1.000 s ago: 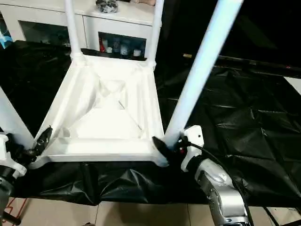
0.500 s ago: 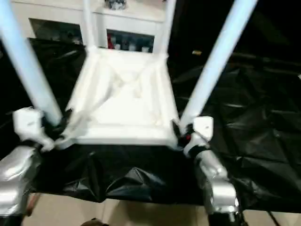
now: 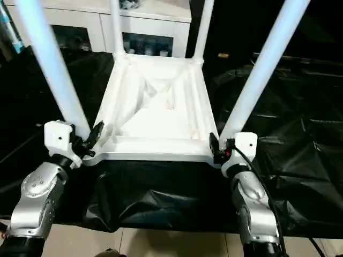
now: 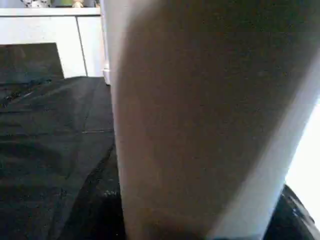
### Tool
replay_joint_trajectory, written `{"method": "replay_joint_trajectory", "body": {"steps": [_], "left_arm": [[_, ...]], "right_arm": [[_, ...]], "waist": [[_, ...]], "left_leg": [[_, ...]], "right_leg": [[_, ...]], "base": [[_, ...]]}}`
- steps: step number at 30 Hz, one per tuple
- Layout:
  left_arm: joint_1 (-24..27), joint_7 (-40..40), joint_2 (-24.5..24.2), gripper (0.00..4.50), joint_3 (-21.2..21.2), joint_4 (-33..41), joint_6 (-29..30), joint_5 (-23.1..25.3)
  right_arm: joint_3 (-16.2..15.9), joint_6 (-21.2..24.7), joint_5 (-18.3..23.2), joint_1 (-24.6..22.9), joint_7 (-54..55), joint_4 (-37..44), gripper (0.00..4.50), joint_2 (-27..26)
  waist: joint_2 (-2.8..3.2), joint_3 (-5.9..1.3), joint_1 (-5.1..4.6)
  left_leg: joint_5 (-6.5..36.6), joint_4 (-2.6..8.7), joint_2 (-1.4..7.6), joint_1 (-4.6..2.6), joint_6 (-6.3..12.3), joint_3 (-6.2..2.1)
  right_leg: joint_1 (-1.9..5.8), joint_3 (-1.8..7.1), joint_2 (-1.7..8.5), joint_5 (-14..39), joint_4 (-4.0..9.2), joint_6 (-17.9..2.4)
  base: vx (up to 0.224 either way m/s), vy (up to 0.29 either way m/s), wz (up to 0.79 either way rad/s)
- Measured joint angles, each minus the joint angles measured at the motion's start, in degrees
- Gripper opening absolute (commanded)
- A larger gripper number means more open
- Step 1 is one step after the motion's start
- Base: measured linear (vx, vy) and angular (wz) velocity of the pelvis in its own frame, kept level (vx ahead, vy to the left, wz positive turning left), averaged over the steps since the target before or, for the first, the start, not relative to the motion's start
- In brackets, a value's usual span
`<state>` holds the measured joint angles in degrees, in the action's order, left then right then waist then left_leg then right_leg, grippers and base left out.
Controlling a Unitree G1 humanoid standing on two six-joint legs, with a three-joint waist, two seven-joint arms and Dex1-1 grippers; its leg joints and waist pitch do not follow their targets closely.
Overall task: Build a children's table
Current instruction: Flip table
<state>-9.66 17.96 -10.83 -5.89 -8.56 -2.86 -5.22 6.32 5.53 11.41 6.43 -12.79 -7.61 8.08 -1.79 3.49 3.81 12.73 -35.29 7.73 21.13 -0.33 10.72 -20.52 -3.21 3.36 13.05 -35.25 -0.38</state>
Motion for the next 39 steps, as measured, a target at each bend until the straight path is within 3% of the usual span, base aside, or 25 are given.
{"method": "replay_joint_trajectory", "body": {"steps": [4, 10, 14, 19, 20, 22, 25, 26, 28, 33, 35, 39], "left_arm": [[0.0, -0.8, 0.6, 1.98, -0.53, 0.02, 0.24, -0.06], [0.02, -2.03, 1.87, 1.98, -1.05, 0.25, 1.15, -0.86], [-0.04, -1.95, 2.48, 1.98, -2.16, 0.39, 3.14, -2.48], [-0.35, -1.17, 3.18, 1.98, -2.9, 1.0, 6.22, -4.86], [-0.41, -0.7, 3.39, 1.98, -3.43, 1.49, 7.65, -6.03], [-0.63, -0.63, 3.94, 1.98, -4.19, 2.3, 10.27, -7.88], [-1.55, -1.09, 6.73, 1.98, -5.61, 3.25, 12.85, -11.56], [-1.77, -1.42, 7.61, 1.98, -5.79, 3.85, 13.76, -13.6], [-1.9, -2.11, 9.06, 1.98, -7.06, 5.31, 15.55, -16.2], [-2.32, -2.66, 10.0, 1.98, -8.25, 7.61, 18.77, -19.77], [-2.22, -2.83, 10.2, 1.98, -8.23, 8.49, 19.66, -19.76], [-2.13, -2.94, 10.64, 1.98, -7.63, 9.57, 20.89, -19.76]], "right_arm": [[0.75, -2.84, 2.15, -3.0, -2.24, 4.82, 3.52, 0.32], [5.04, -4.57, 8.66, -9.5, -8.83, 11.75, 3.79, 2.89], [7.03, 1.83, 19.51, -11.53, -15.49, 18.05, 3.79, 5.39], [6.35, 9.19, 29.25, -11.9, -20.87, 24.27, 3.79, 8.0], [4.88, 11.89, 30.83, -11.74, -22.47, 25.31, 3.79, 10.01], [1.23, 14.72, 30.18, -10.32, -24.66, 25.7, 3.79, 12.18], [-5.11, 18.28, 25.97, -7.47, -25.35, 24.77, 3.79, 12.54], [-6.96, 19.46, 24.79, -6.71, -25.3, 24.48, 4.08, 12.6], [-9.08, 22.42, 24.79, -5.25, -24.96, 23.61, 4.15, 12.91], [-9.95, 26.47, 26.74, -3.22, -23.49, 22.59, 4.49, 11.91], [-9.2, 28.23, 26.55, -0.6, -20.19, 19.71, 4.49, 8.92], [-8.69, 29.9, 26.67, 1.07, -16.98, 17.15, 4.5, 6.58]], "waist": [[-0.05, 0.0, -0.3], [-0.03, -0.03, -0.41], [0.28, -0.13, -0.53], [0.74, -0.28, -0.45], [0.95, -0.29, -0.43], [1.15, -0.36, -0.47], [1.05, -0.31, -0.42], [0.99, -0.27, -0.17], [0.78, -0.23, -0.04], [0.12, 0.01, 0.74], [-0.09, -0.02, 0.72], [-0.12, 0.0, 1.45]], "left_leg": [[-0.08, 0.01, 0.0, 0.04, 0.12, 0.02], [-0.08, 0.01, 0.0, -0.01, 0.17, 0.14], [-0.15, 0.01, 0.01, -0.07, 0.26, 0.16], [-0.17, 0.01, 0.0, -0.05, 0.3, 0.18], [-0.17, 0.01, 0.0, -0.02, 0.33, 0.21], [-0.2, 0.01, 0.01, -0.02, 0.37, 0.24], [-0.31, 0.01, 0.01, 0.12, 0.47, 0.24], [-0.33, 0.01, 0.03, 0.19, 0.48, 0.23], [-0.32, 0.01, 0.03, 0.25, 0.49, 0.24], [-0.31, 0.01, 0.03, 0.32, 0.51, 0.28], [-0.32, 0.01, 0.03, 0.31, 0.5, 0.29], [-0.32, 0.01, 0.03, 0.33, 0.5, 0.35]], "right_leg": [[-0.04, 0.01, 0.0, 0.0, 0.01, 0.0], [-0.02, 0.1, 0.02, -0.01, 0.04, 0.01], [-0.03, 0.13, 0.02, -0.03, -0.04, 0.03], [-0.03, 0.13, 0.02, -0.03, -0.01, 0.03], [-0.04, 0.14, 0.03, -0.04, 0.01, 0.03], [-0.06, 0.14, 0.04, -0.04, -0.02, 0.03], [-0.31, 0.14, 0.04, -0.03, -0.18, 0.03], [-0.34, 0.11, 0.04, -0.03, -0.16, 0.03], [-0.36, 0.1, 0.04, -0.03, -0.11, 0.03], [-0.39, 0.1, 0.06, -0.04, -0.04, 0.03], [-0.41, 0.1, 0.06, -0.06, -0.06, 0.0], [-0.41, 0.1, 0.09, -0.06, -0.04, 0.01]], "base": [[0.0, 0.0, 0.0], [0.0, 0.0, 0.0], [0.0, 0.0, 0.0], [0.0, 0.0, 0.0], [0.0, 0.0, 0.0], [0.0, 0.0, 0.0], [0.0, 0.0, 0.0], [0.0, 0.0, 0.0], [0.0, 0.0, 0.0], [0.0, 0.0, 0.0], [0.0, 0.0, 0.0], [0.0, 0.0, 0.0]]}}
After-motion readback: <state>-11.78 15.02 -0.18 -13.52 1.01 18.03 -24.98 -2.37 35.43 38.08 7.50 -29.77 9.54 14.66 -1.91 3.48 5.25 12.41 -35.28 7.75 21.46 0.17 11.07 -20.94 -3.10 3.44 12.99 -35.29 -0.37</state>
